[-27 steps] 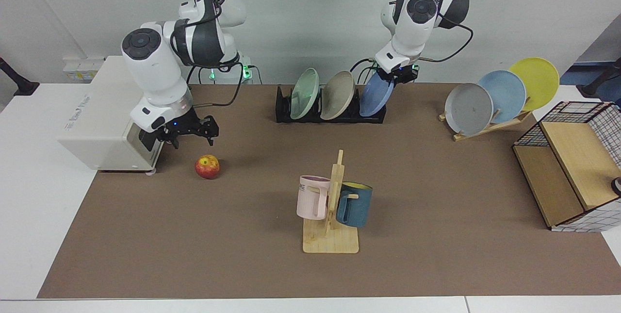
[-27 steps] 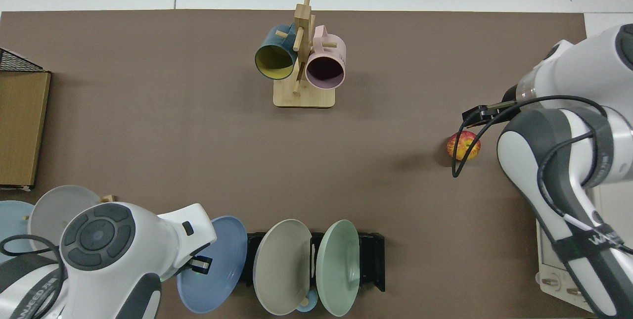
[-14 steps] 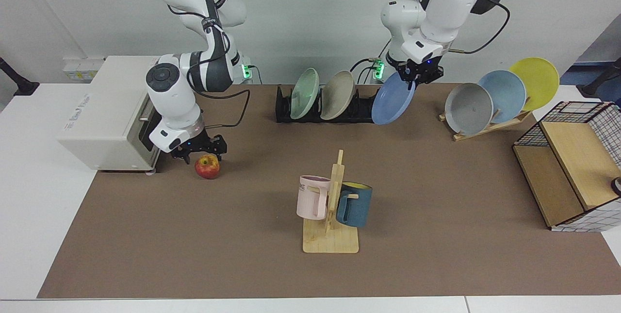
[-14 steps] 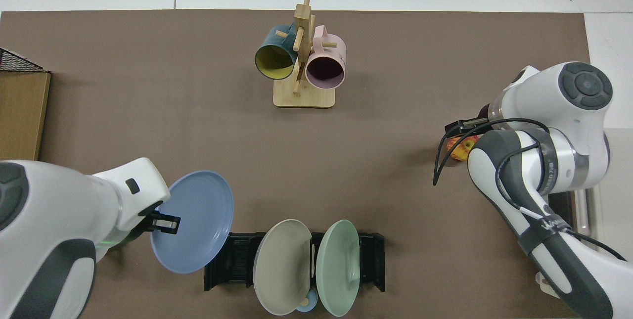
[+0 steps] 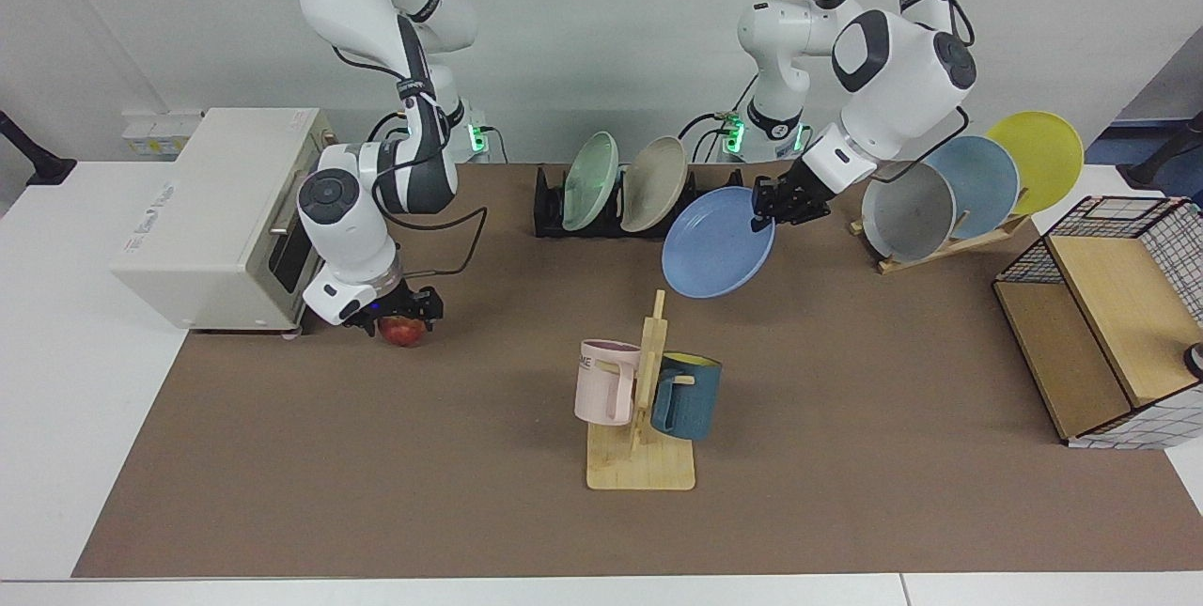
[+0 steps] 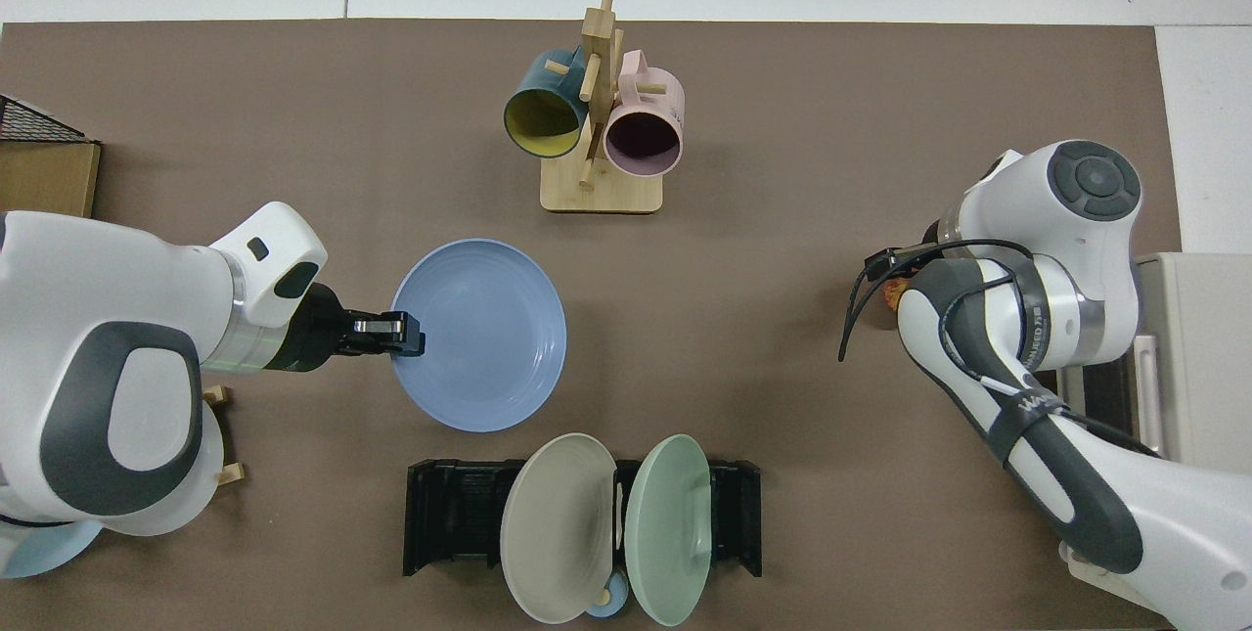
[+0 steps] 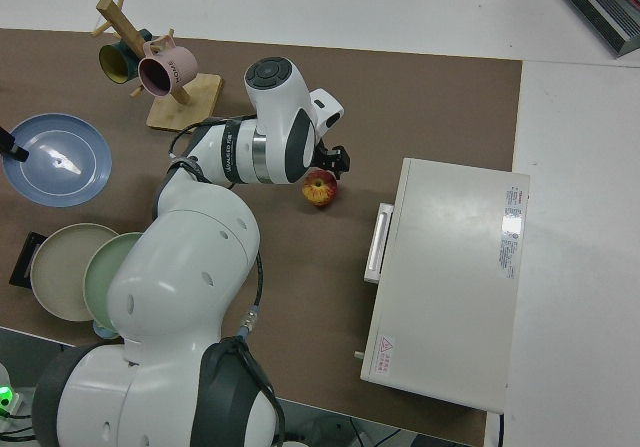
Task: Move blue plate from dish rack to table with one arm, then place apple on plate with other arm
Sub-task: 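Lift the blue plate out of the rack with the left gripper, then lower the blue plate onto the table and open the left gripper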
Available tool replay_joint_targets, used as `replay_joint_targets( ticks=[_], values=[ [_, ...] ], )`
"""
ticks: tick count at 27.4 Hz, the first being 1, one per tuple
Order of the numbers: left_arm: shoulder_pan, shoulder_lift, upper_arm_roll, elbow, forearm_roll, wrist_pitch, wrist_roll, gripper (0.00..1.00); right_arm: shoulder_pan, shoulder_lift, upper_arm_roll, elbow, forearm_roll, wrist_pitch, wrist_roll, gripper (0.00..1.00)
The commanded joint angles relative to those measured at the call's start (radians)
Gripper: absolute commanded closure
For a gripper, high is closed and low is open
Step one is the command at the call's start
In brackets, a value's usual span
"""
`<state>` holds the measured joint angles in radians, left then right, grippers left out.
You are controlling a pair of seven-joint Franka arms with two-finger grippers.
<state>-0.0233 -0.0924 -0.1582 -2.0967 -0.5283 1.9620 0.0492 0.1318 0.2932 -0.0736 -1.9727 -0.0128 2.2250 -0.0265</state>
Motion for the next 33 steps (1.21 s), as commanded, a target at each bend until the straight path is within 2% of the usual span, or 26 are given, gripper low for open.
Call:
replay_joint_targets(
  ticks=[1, 10, 11, 13, 16, 25, 29, 33],
  values=[
    [0.071, 0.112, -0.017, 0.021, -0.172, 0.006, 0.107, 1.0, -0.011, 0.001, 0.008, -0.028, 0.007, 0.025, 0.002, 0.0],
    [0.074, 0.215, -0.037, 0.009, -0.265, 0.057, 0.175, 1.0, -0.018, -0.008, 0.006, -0.06, -0.006, 0.025, -0.01, 0.01],
    [0.071, 0.229, -0.05, 0.009, -0.266, 0.086, 0.175, 1.0, -0.02, -0.008, 0.006, -0.061, -0.006, 0.025, -0.012, 0.07],
    [0.066, 0.241, -0.078, 0.003, -0.271, 0.141, 0.175, 1.0, -0.026, -0.011, 0.008, -0.077, -0.006, 0.024, -0.003, 0.72],
    [0.059, 0.249, -0.093, -0.016, -0.272, 0.167, 0.181, 1.0, -0.021, -0.011, 0.008, -0.068, -0.006, 0.024, -0.009, 0.98],
    [-0.039, 0.249, -0.115, -0.072, -0.254, 0.324, 0.222, 0.99, -0.015, -0.051, 0.005, -0.017, -0.01, -0.01, -0.013, 1.0],
    [-0.066, 0.244, -0.115, -0.088, -0.237, 0.333, 0.222, 0.89, -0.008, -0.066, 0.005, 0.032, -0.012, -0.073, -0.012, 1.0],
    [-0.073, 0.241, -0.115, -0.091, -0.216, 0.333, 0.213, 0.71, -0.001, -0.066, 0.005, 0.098, -0.012, -0.134, -0.012, 1.0]
  ],
)
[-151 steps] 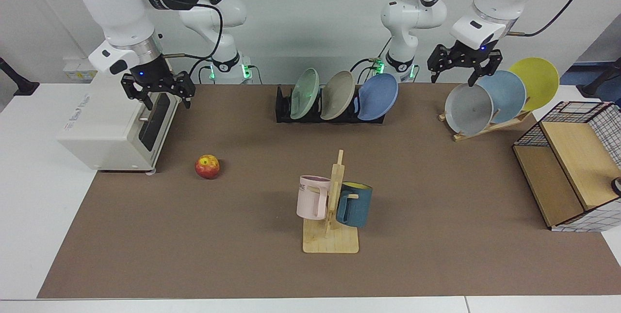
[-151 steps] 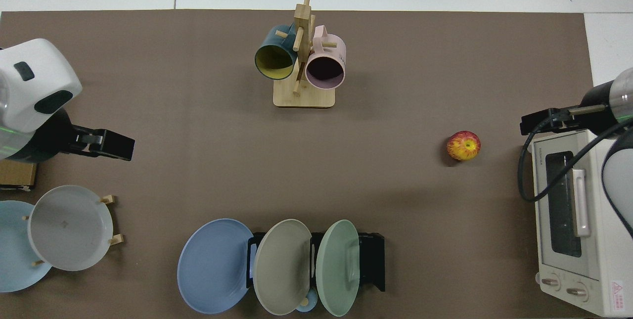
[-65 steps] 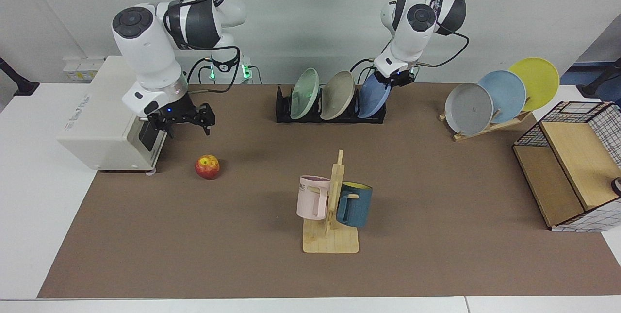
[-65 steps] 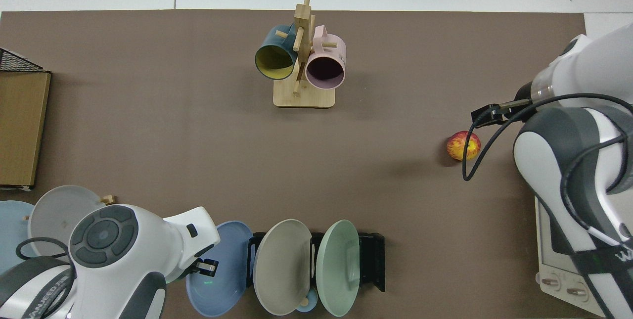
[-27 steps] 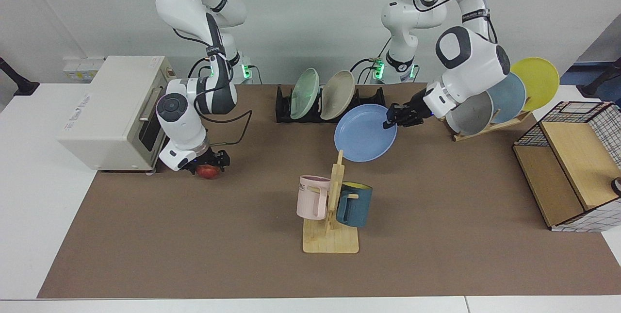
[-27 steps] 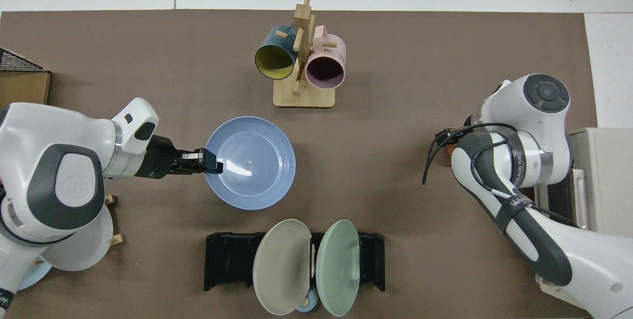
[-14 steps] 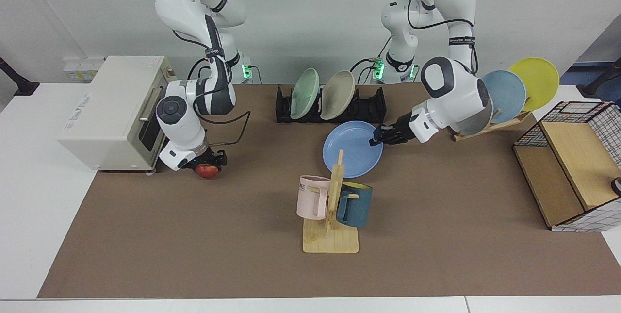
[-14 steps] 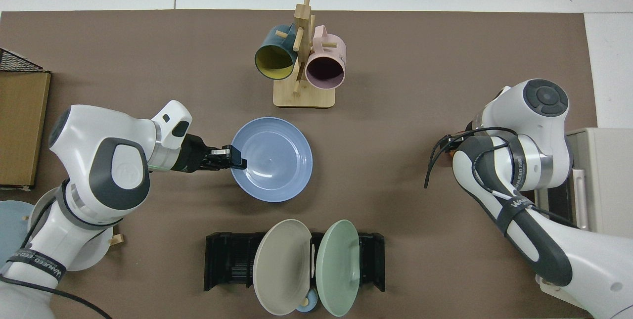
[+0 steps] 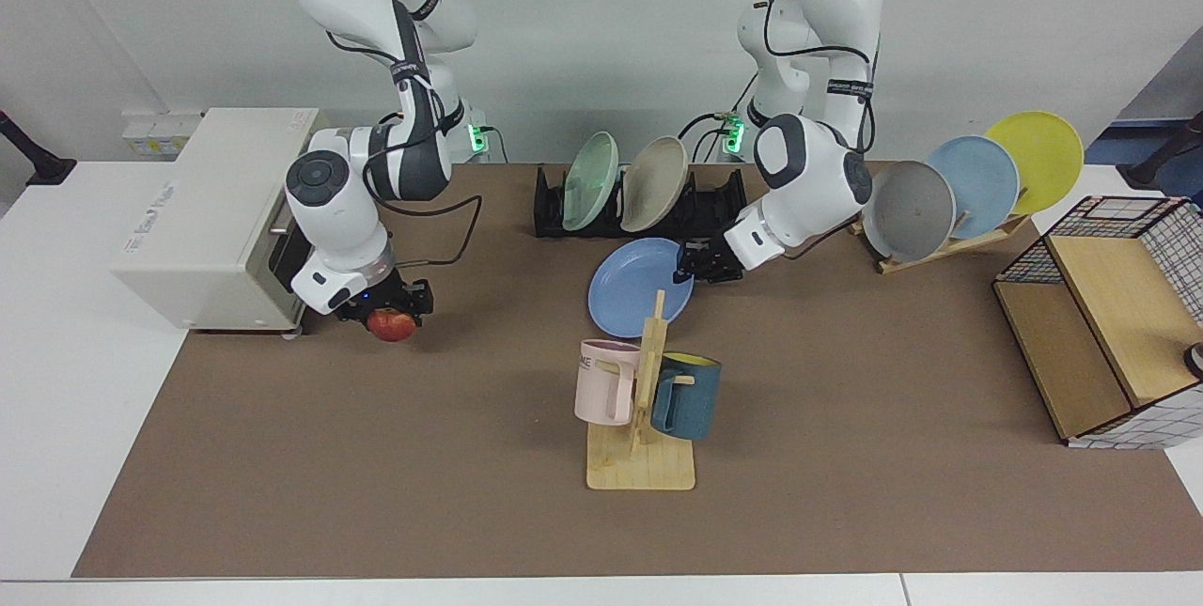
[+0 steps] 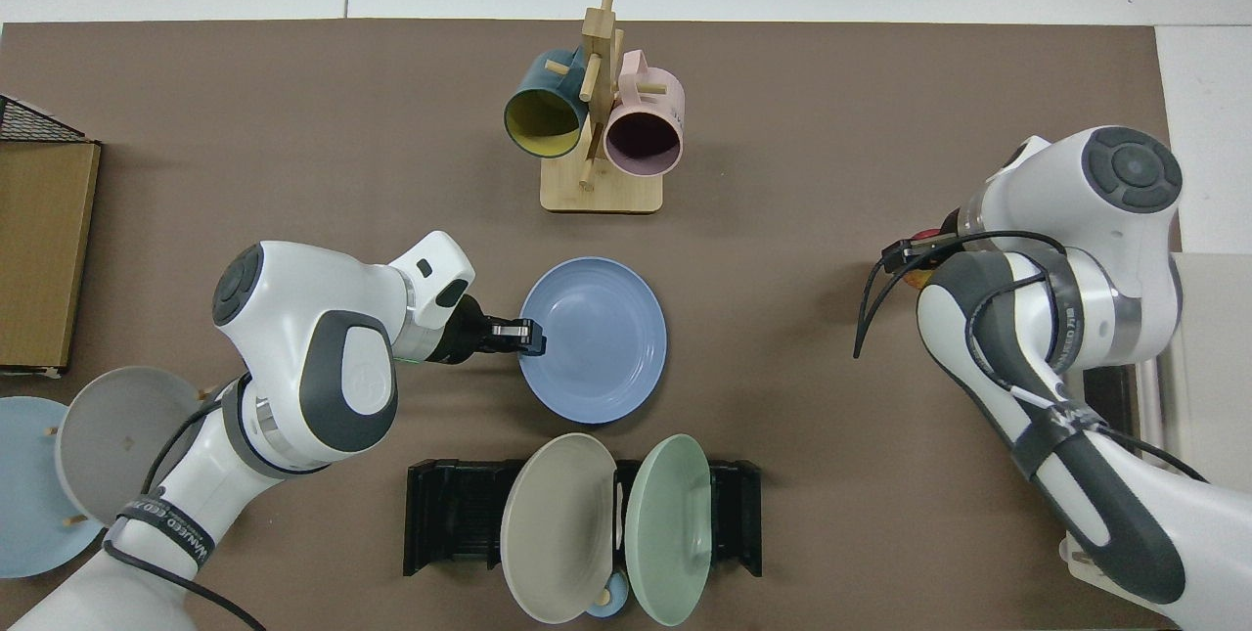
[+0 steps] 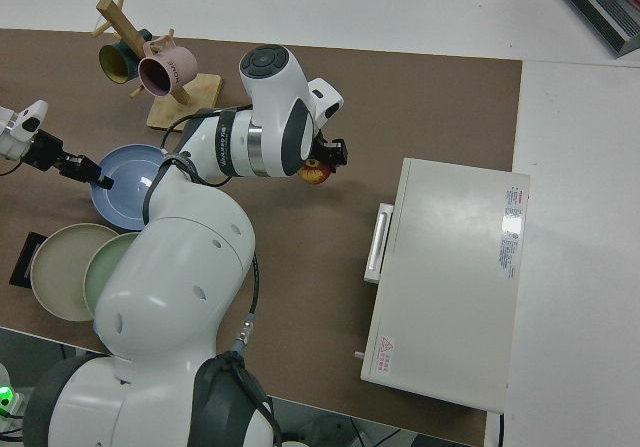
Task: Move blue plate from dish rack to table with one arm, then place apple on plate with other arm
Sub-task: 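Lower the blue plate onto the table and open the left gripper, then withdraw the left gripper while the right gripper carries the apple toward the plate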
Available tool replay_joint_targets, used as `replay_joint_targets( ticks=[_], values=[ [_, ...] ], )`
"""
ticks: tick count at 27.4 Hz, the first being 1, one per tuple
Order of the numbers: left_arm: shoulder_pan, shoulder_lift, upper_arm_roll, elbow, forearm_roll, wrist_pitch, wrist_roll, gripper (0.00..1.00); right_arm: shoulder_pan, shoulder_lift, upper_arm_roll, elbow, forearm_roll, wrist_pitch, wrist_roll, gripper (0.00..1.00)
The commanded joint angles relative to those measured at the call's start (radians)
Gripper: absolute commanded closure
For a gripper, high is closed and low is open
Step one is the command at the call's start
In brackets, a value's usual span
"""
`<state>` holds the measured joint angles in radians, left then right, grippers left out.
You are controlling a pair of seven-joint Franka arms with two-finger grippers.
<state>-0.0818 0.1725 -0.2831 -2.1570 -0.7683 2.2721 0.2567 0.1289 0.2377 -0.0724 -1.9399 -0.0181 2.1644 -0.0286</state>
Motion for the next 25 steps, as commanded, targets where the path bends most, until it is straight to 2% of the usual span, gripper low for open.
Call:
replay_joint_targets(
  ticks=[1, 10, 15, 25],
  values=[
    [-0.016, -0.024, 0.01, -0.03, 0.027, 0.023, -0.002, 0.67, 0.002, -0.011, 0.003, 0.078, -0.008, -0.083, -0.01, 1.0],
    [-0.021, -0.027, 0.012, -0.014, 0.066, 0.012, -0.086, 0.66, 0.025, -0.014, 0.003, 0.145, -0.008, -0.138, -0.004, 1.0],
    [-0.018, -0.047, 0.013, 0.02, 0.206, -0.032, -0.192, 0.66, 0.025, -0.024, 0.013, 0.145, -0.003, -0.141, 0.001, 1.0],
    [0.013, -0.099, 0.033, 0.178, 0.512, -0.29, -0.284, 0.66, 0.048, -0.031, 0.017, 0.145, 0.0, -0.143, 0.033, 1.0]
  ],
)
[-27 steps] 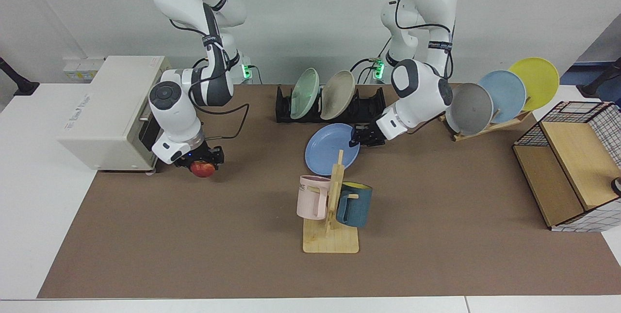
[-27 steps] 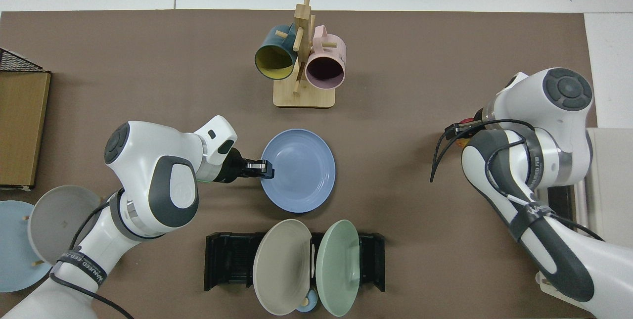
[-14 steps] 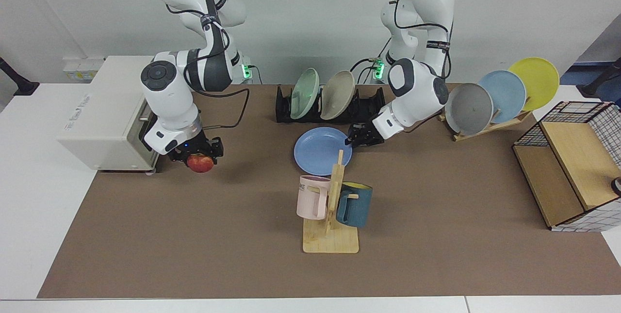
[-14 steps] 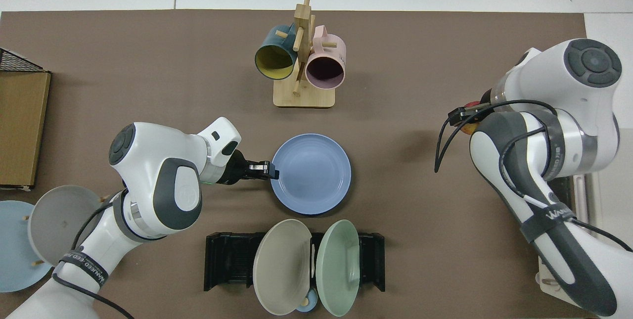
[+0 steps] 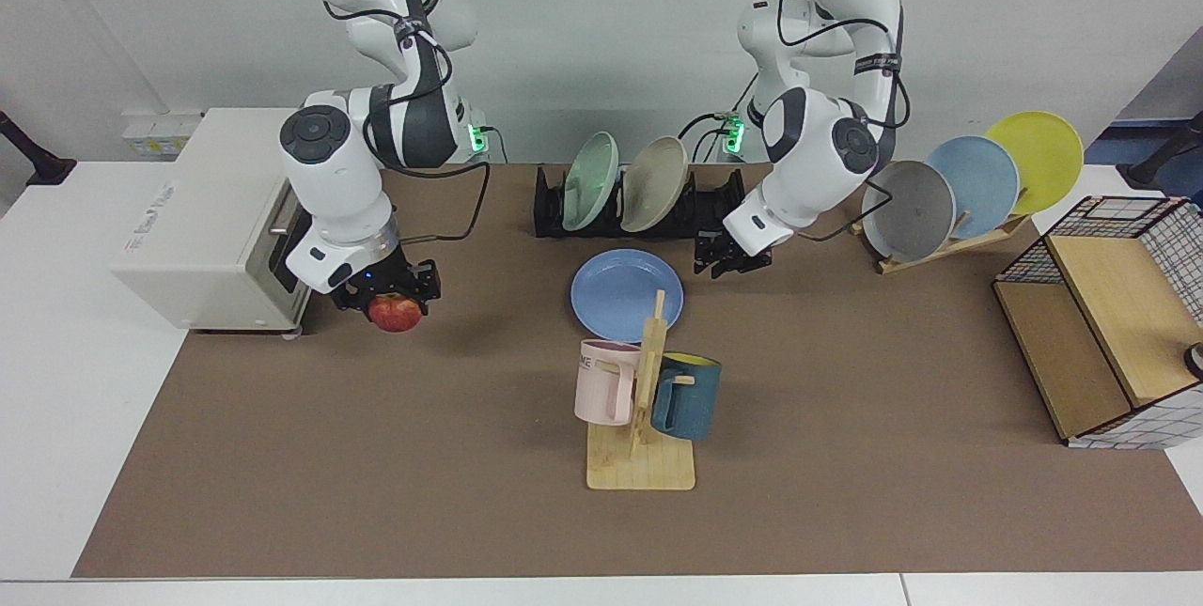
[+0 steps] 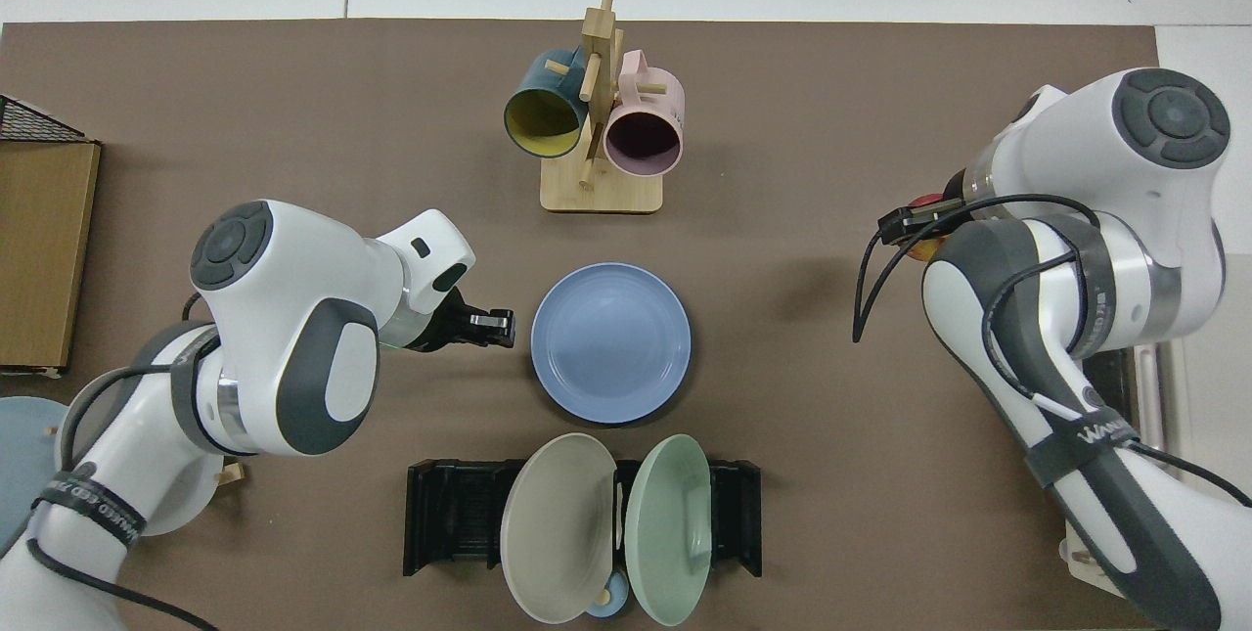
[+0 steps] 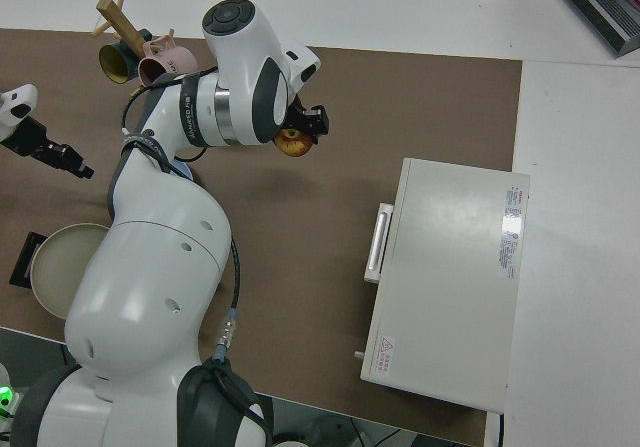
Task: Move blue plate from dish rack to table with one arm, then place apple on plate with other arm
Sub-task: 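Withdraw the left gripper while the right gripper carries the apple toward the plate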
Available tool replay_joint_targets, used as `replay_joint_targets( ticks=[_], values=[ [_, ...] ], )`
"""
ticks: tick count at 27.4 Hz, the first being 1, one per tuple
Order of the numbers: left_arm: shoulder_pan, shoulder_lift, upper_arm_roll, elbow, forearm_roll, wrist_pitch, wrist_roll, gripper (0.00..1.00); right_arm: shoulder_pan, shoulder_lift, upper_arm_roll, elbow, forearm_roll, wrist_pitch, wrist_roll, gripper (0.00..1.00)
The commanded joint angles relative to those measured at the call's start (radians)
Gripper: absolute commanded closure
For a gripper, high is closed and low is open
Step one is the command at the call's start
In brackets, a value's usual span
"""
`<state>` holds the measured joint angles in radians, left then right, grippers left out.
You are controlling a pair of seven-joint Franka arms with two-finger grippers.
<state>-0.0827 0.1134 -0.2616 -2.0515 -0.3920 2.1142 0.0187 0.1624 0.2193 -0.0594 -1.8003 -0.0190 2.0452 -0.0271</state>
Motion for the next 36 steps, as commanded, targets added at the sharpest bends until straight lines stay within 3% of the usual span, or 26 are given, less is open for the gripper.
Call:
replay_joint_targets(
  ticks=[1, 7, 11, 16, 20, 22, 23, 24, 29, 36],
  values=[
    [0.014, -0.049, 0.012, 0.092, 0.178, -0.163, -0.048, 0.66, 0.019, -0.014, 0.004, 0.006, -0.001, -0.023, 0.044, 1.0],
    [0.035, -0.083, 0.022, 0.233, 0.341, -0.362, -0.052, 0.66, 0.083, -0.014, 0.0, 0.007, -0.001, -0.039, 0.099, 1.0],
    [0.061, -0.083, 0.021, 0.342, 0.386, -0.468, -0.045, 0.63, 0.126, -0.014, -0.002, 0.012, 0.001, -0.053, 0.134, 1.0],
    [0.077, -0.084, 0.031, 0.419, 0.39, -0.514, -0.04, 0.61, 0.187, -0.005, 0.004, 0.061, 0.002, -0.085, 0.22, 1.0],
    [0.075, -0.084, 0.033, 0.467, 0.436, -0.566, -0.033, 0.48, 0.255, 0.02, 0.004, 0.104, 0.001, -0.111, 0.34, 1.0],
    [0.075, -0.084, 0.035, 0.484, 0.446, -0.57, -0.007, 0.26, 0.284, 0.038, 0.004, 0.133, 0.001, -0.115, 0.384, 1.0],
    [0.075, -0.084, 0.035, 0.491, 0.444, -0.565, 0.015, 0.03, 0.299, 0.054, 0.004, 0.159, 0.001, -0.125, 0.404, 1.0],
    [0.075, -0.084, 0.036, 0.493, 0.443, -0.563, 0.029, 0.0, 0.308, 0.067, 0.004, 0.179, 0.004, -0.137, 0.417, 1.0],
    [0.077, -0.084, 0.036, 0.493, 0.423, -0.557, 0.033, 0.0, 0.345, 0.127, 0.004, 0.257, 0.004, -0.162, 0.483, 1.0],
    [0.089, -0.086, 0.038, 0.491, 0.423, -0.554, 0.032, 0.0, 0.423, 0.175, 0.004, 0.268, 0.007, -0.149, 0.627, 1.0]
  ],
)
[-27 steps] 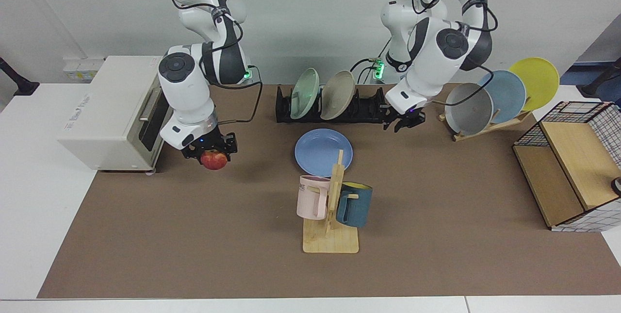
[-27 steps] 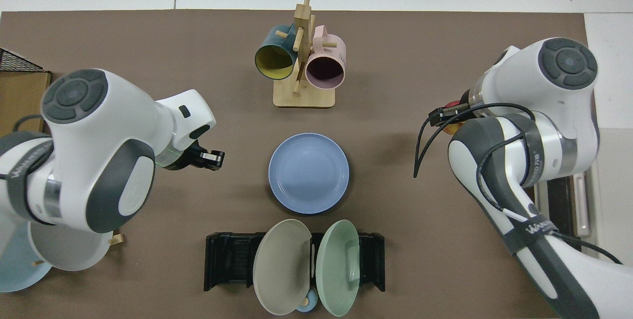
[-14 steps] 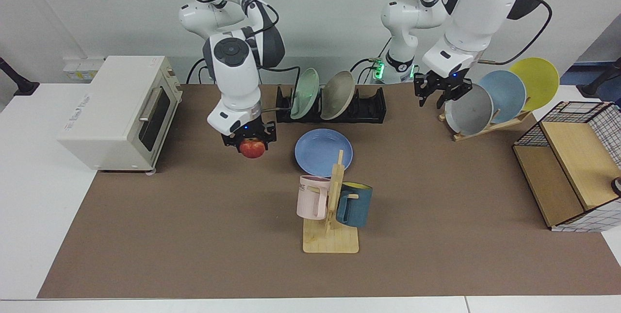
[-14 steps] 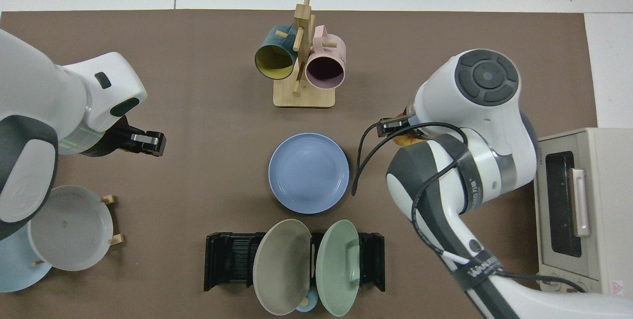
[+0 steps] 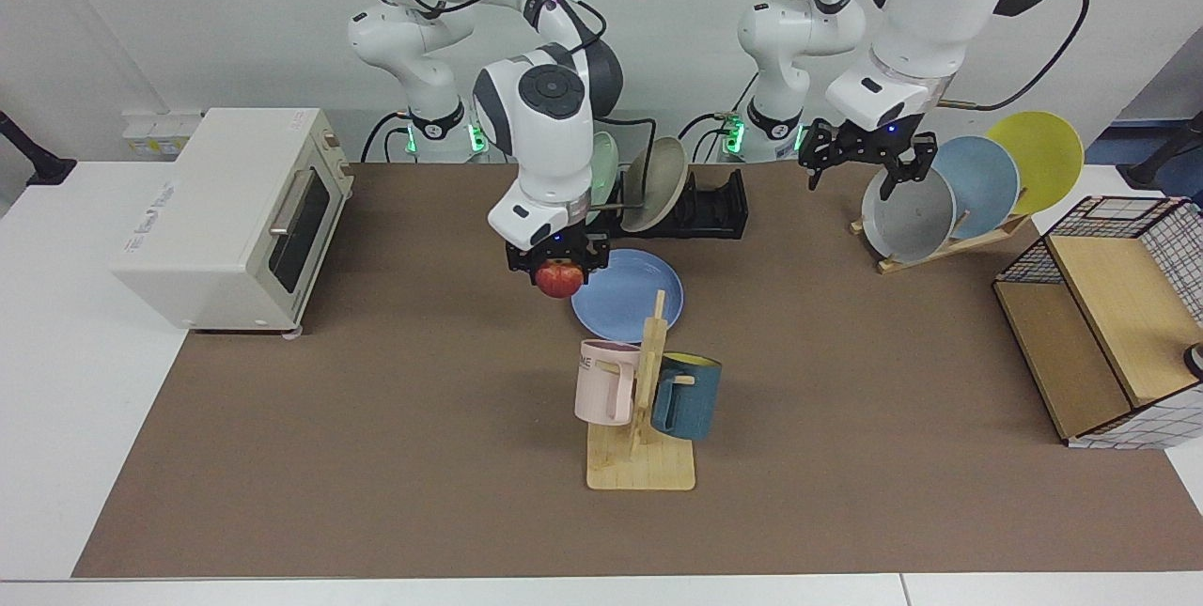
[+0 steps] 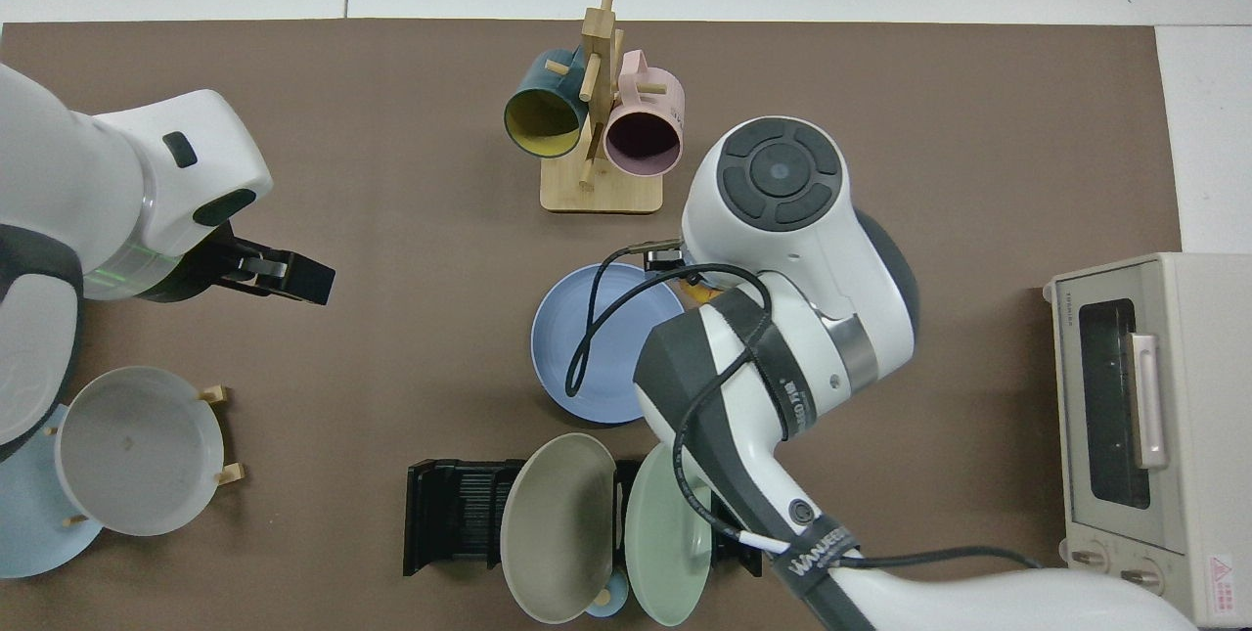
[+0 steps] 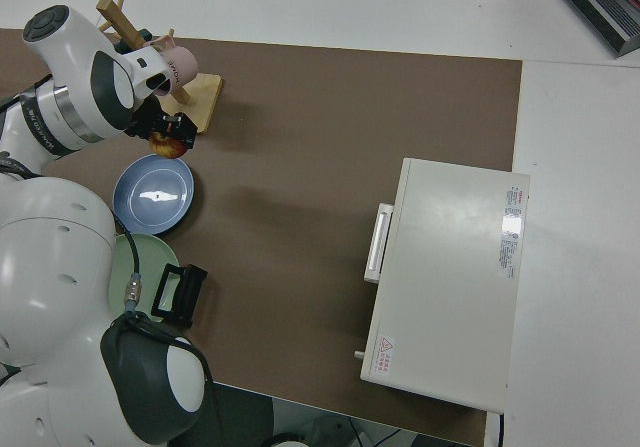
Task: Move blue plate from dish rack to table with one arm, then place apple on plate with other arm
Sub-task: 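Lower the apple onto the blue plate and open the right gripper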
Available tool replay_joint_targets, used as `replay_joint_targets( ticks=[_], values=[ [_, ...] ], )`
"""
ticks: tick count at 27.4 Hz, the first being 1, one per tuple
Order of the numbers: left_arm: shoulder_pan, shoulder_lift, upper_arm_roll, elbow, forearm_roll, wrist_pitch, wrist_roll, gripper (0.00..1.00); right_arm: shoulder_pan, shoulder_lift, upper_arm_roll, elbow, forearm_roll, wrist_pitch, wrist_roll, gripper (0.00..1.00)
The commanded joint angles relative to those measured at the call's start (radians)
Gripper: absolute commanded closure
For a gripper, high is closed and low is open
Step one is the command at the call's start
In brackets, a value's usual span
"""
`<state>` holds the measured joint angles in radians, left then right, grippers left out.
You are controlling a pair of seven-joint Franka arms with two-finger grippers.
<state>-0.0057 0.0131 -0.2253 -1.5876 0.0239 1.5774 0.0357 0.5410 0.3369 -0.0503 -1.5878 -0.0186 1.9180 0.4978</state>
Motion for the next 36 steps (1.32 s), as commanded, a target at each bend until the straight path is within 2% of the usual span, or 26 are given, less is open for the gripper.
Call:
replay_joint_targets(
  ticks=[1, 8, 18, 28, 36],
  values=[
    [0.012, 0.015, 0.0, 0.029, 0.007, -0.017, 0.015, 0.0, 0.056, 0.066, -0.005, 0.057, 0.006, -0.019, 0.122, 1.0],
    [0.023, 0.008, 0.001, 0.028, 0.007, -0.019, 0.012, 0.0, 0.115, 0.128, -0.005, 0.081, 0.011, 0.021, 0.215, 1.0],
    [0.042, 0.001, 0.003, 0.028, 0.005, -0.019, -0.002, 0.0, 0.142, 0.172, -0.002, 0.039, 0.02, 0.145, 0.222, 1.0],
    [0.049, -0.013, 0.003, 0.026, -0.01, -0.031, -0.069, 0.0, 0.146, 0.203, -0.002, -0.009, 0.019, 0.217, 0.219, 1.0],
    [0.049, -0.021, 0.0, 0.026, -0.013, -0.054, -0.091, 0.0, 0.159, 0.2, 0.0, -0.035, 0.029, 0.21, 0.22, 1.0]
  ],
)
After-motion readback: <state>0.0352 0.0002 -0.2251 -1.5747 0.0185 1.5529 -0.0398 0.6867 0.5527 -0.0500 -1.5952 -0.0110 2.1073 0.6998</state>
